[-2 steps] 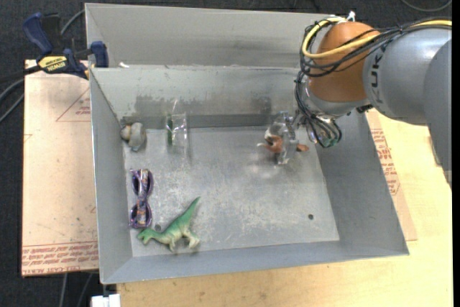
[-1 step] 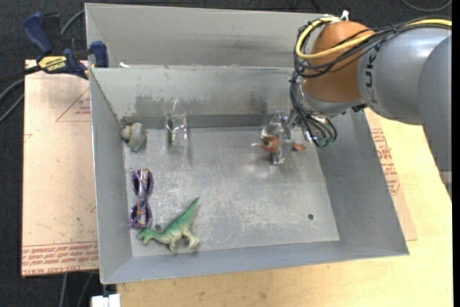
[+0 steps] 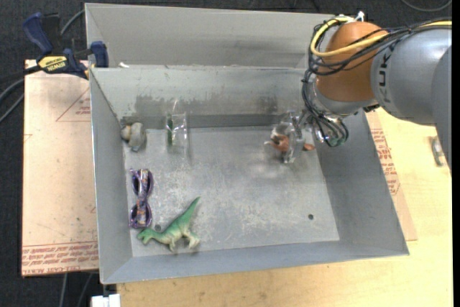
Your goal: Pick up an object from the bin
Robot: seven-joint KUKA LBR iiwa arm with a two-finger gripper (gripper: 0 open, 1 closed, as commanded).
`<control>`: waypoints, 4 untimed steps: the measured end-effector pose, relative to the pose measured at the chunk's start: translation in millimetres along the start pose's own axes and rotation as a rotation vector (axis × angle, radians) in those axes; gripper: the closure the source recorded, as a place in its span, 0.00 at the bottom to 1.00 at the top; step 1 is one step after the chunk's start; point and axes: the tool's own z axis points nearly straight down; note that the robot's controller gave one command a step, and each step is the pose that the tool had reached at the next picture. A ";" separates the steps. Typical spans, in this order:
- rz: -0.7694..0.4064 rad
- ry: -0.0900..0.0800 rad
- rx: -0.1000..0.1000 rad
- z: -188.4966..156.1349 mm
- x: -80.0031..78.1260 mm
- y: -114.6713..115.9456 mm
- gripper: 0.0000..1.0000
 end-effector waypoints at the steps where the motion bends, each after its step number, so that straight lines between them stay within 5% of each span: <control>1: -0.010 0.003 0.001 -4.8 4.1 1.1 1.00; 2: -0.016 -0.007 -0.007 1.0 -1.9 -33.1 1.00; 3: 0.006 -0.005 0.003 2.1 -2.0 -29.3 1.00; 4: -0.016 -0.011 -0.007 -116.5 -4.7 -25.2 1.00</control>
Offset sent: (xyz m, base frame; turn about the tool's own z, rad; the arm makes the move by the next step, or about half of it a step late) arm 0.0024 -0.0374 -0.0021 -0.0170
